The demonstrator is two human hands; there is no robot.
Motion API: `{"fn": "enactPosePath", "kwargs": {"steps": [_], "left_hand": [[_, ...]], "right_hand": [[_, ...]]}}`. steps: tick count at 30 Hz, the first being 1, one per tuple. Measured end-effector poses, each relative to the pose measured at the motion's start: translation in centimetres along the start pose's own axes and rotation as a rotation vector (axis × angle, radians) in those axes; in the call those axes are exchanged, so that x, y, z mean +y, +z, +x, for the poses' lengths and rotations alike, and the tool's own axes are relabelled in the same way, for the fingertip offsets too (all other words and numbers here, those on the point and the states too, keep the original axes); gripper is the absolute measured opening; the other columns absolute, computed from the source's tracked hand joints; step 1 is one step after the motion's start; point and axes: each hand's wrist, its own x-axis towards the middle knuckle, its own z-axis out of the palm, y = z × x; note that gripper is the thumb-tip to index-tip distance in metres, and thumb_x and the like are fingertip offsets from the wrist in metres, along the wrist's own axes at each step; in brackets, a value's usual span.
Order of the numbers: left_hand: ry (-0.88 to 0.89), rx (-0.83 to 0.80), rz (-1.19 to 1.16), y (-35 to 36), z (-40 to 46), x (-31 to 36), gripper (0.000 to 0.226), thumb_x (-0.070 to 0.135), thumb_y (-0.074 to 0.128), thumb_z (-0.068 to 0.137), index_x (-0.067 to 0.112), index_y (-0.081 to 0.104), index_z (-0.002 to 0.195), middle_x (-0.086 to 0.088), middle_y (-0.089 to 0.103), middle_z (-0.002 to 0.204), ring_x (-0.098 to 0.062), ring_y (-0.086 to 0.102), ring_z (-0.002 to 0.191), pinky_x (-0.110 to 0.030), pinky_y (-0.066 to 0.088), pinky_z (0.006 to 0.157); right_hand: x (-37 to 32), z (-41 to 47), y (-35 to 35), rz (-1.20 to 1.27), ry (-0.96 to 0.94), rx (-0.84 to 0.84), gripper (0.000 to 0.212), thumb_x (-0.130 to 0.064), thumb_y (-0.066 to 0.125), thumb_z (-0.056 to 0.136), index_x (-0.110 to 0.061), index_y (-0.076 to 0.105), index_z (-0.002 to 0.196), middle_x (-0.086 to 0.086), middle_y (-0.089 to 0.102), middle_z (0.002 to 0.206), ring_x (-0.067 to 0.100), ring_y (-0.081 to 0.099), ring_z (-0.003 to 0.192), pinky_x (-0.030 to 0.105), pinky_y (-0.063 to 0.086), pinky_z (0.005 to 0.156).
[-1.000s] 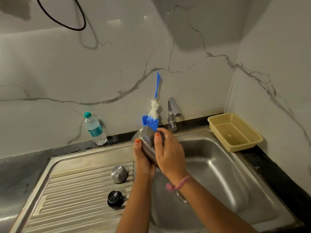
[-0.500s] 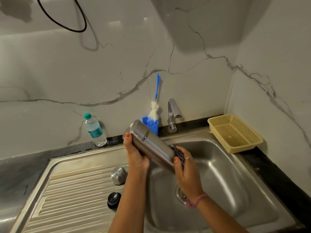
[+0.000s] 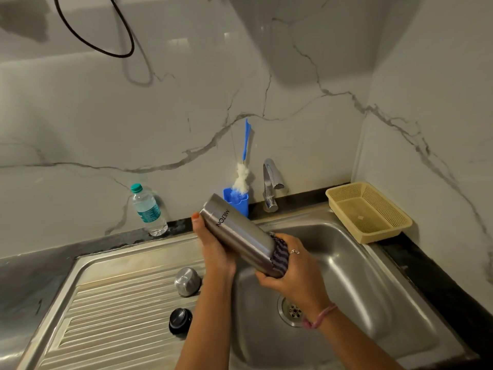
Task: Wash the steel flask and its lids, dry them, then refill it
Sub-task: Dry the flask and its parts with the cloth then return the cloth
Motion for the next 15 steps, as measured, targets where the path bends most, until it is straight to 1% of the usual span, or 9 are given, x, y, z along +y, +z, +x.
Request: {"fn": "enactPosePath", "kwargs": {"steps": [1,2,4,6,8,10,11,13,15], "left_hand": [[0.026,0.016,0.075,0.1,-0.2,-0.1,0.046,0.066,0.056,0.085,0.026,0.055,0.110,-0.002,0.069,0.098,-0.023,0.064,0.099,-0.034,0.051,0.080],[0.050,0.045,0.125,0.3,-0.4,-0.1,0.049,0.060,0.063,0.082,0.026,0.050,0.115,-0.003,0.064,0.103,-0.023,0.064,0.099,-0.034,0.052,0.081],[0.048,0.091,0.095,0.4,-0.6,0.0,0.051,0.050,0.068,0.083,0.024,0.045,0.120,-0.004,0.063,0.106,-0.019,0.065,0.094,-0.035,0.054,0.080],[0.046,0.117,0.024,0.5,-0.3,0.1,0.050,0.049,0.071,0.078,0.024,0.051,0.117,-0.005,0.066,0.104,-0.019,0.067,0.091,-0.039,0.057,0.080],[0.055,0.106,0.008,0.4,0.0,0.1,0.048,0.051,0.072,0.074,0.025,0.056,0.111,-0.005,0.068,0.101,-0.019,0.069,0.088,-0.040,0.058,0.080],[0.072,0.065,-0.008,0.1,0.5,-0.1,0.042,0.049,0.070,0.078,0.023,0.059,0.109,-0.003,0.070,0.093,-0.017,0.070,0.082,-0.037,0.057,0.073],[0.075,0.035,-0.018,-0.1,0.6,-0.2,0.043,0.049,0.070,0.079,0.021,0.060,0.109,-0.002,0.071,0.089,-0.016,0.070,0.080,-0.035,0.056,0.071],[0.087,-0.041,-0.023,0.0,0.3,-0.4,0.042,0.050,0.069,0.080,0.019,0.061,0.106,-0.001,0.072,0.085,-0.016,0.070,0.079,-0.035,0.055,0.073],[0.091,-0.107,0.007,0.1,-0.2,-1.0,0.034,0.048,0.066,0.084,0.020,0.066,0.102,-0.001,0.073,0.087,-0.016,0.070,0.081,-0.035,0.056,0.077]], "right_hand": [[0.1,-0.1,0.0,-0.032,0.002,0.029,0.084,-0.056,0.077,0.061,-0.029,0.041,0.131,-0.014,0.050,0.121,0.003,0.053,0.107,0.027,0.053,0.088],[0.2,-0.1,0.0,-0.076,-0.014,0.055,0.084,-0.056,0.076,0.061,-0.029,0.040,0.132,-0.012,0.050,0.122,0.004,0.052,0.108,0.027,0.051,0.090],[0.2,0.1,-0.1,-0.152,-0.062,0.052,0.084,-0.056,0.074,0.063,-0.027,0.038,0.133,-0.009,0.050,0.125,0.008,0.051,0.111,0.028,0.047,0.094],[-0.1,0.4,-0.2,-0.153,-0.067,-0.004,0.086,-0.057,0.075,0.064,-0.024,0.039,0.135,-0.006,0.049,0.128,0.011,0.050,0.114,0.028,0.044,0.097],[-0.6,0.8,-0.1,-0.136,-0.056,-0.071,0.090,-0.063,0.072,0.066,-0.023,0.036,0.139,-0.005,0.046,0.132,0.012,0.047,0.119,0.030,0.042,0.100],[-1.4,1.2,0.1,-0.121,-0.061,-0.082,0.092,-0.072,0.062,0.067,-0.022,0.036,0.139,-0.004,0.045,0.133,0.010,0.046,0.120,0.030,0.042,0.101],[-1.9,1.4,0.2,-0.102,-0.074,-0.069,0.090,-0.076,0.055,0.070,-0.021,0.037,0.138,-0.004,0.047,0.132,0.010,0.047,0.118,0.031,0.044,0.100],[-3.2,2.3,0.6,-0.064,-0.103,-0.039,0.085,-0.082,0.034,0.077,-0.020,0.039,0.135,-0.002,0.051,0.127,0.009,0.051,0.114,0.033,0.048,0.095],[-5.0,3.9,1.0,-0.003,-0.113,-0.013,0.082,-0.081,0.023,0.081,-0.021,0.040,0.134,-0.002,0.053,0.126,0.009,0.053,0.112,0.034,0.050,0.094]]}}
